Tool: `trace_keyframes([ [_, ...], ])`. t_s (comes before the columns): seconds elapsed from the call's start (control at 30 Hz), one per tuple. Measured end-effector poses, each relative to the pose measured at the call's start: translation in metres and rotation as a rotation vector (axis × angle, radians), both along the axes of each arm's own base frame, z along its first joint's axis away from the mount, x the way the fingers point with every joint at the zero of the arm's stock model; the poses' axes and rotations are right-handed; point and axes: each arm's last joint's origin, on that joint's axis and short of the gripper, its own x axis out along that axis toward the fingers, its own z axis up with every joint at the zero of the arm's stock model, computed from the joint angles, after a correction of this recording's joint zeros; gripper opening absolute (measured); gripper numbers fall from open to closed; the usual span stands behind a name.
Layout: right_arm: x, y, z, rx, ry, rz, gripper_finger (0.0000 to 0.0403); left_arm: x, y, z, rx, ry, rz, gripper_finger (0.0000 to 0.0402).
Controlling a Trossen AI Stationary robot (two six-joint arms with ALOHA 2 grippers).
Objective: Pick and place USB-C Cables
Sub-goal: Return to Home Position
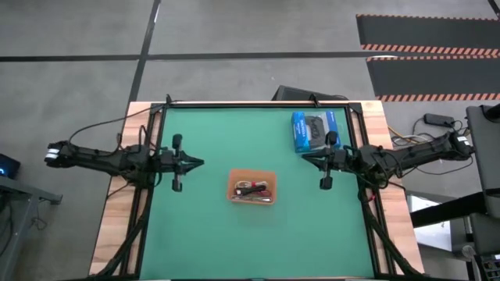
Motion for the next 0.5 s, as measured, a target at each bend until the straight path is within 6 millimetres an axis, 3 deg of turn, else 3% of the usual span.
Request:
trace_keyframes([
  [0.5, -0.021, -0.010, -0.003, -0.021, 0.027, -0.045, 0.0009, -0.025, 0.003, -0.035, -0.060, -0.061, -0.005, 0.0005],
])
